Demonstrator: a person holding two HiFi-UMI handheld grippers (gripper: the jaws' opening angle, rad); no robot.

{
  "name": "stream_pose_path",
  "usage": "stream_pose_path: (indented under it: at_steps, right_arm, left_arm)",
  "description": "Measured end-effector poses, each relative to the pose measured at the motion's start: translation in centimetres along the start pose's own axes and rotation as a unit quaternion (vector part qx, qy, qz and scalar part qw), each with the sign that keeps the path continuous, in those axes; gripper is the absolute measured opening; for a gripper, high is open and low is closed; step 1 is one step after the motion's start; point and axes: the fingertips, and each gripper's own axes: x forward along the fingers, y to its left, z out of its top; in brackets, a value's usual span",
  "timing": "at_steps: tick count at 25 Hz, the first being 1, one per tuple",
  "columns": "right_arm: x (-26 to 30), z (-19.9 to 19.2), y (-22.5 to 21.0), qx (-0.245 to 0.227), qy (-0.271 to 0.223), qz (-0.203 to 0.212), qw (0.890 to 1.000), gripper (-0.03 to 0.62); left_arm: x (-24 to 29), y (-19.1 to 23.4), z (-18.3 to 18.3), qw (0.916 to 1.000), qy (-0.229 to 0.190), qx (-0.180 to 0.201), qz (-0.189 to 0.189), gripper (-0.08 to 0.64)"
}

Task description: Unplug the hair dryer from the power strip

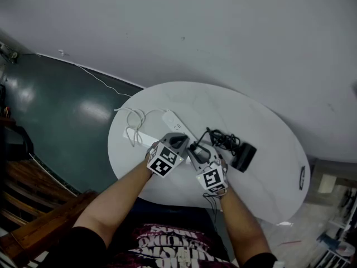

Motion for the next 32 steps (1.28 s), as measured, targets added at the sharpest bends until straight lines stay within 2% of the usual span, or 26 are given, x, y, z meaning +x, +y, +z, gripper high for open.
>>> stream_pose_path:
  at_steps: [4,6,10,14,16,19,20,21,23,28,32]
  right_arm:
    - [-0.1,0.0,-0.1,-0.008,0.011,-0.006,1.000,0.140]
    - [-0.8,0.8,-0.5,0.000,0.002,-0.014,1.000,0.140]
    - [-4.1,2.7,-3.0,0.030,-0.021,-0.062,0.997,0.140]
    - [-7.4,-1.3,-6.9,0.054,0.027,-0.120,0.991,0.130]
    - [-7.7,-3.3,-7.7,0.054,0.058,-0.123,0.989,0.130]
    - [-6.8,-5.0,-7.0,0.056,0.088,-0.104,0.989,0.132]
    - [-6.6,-5.3,-6.6,0.066,0.091,-0.099,0.989,0.139]
    - [-6.6,-5.3,-6.3,0.078,0.091,-0.095,0.988,0.187]
    - [-7.1,-5.0,-6.0,0.097,0.084,-0.103,0.986,0.222]
    - [-10.9,-1.0,-5.2,0.121,0.033,-0.157,0.980,0.224]
    - [-15.6,4.8,-2.4,0.160,-0.042,-0.203,0.965,0.222]
  left_arm:
    - [0.1,0.0,-0.1,1.0000,0.002,0.004,-0.002,0.018]
    - [0.1,0.0,-0.1,1.0000,0.002,0.008,-0.003,0.018]
    - [0.2,0.1,-0.2,0.9999,0.007,0.013,-0.009,0.018]
    - [0.2,0.0,-0.3,0.9997,0.014,0.018,-0.012,0.018]
    - [0.2,0.0,-0.1,0.9995,0.015,0.025,-0.010,0.017]
    - [-0.4,0.1,-0.1,0.9997,0.014,0.022,0.000,0.018]
    - [-0.9,0.2,0.0,0.9998,0.007,0.018,0.003,0.017]
    - [-1.4,0.2,0.3,0.9999,-0.003,0.013,0.005,0.018]
    - [-2.9,0.2,1.4,0.9996,-0.025,0.006,0.008,0.018]
    - [-8.9,0.6,3.8,0.9955,-0.092,0.007,0.023,0.018]
    - [-16.1,0.6,5.5,0.9874,-0.153,-0.008,0.039,0.017]
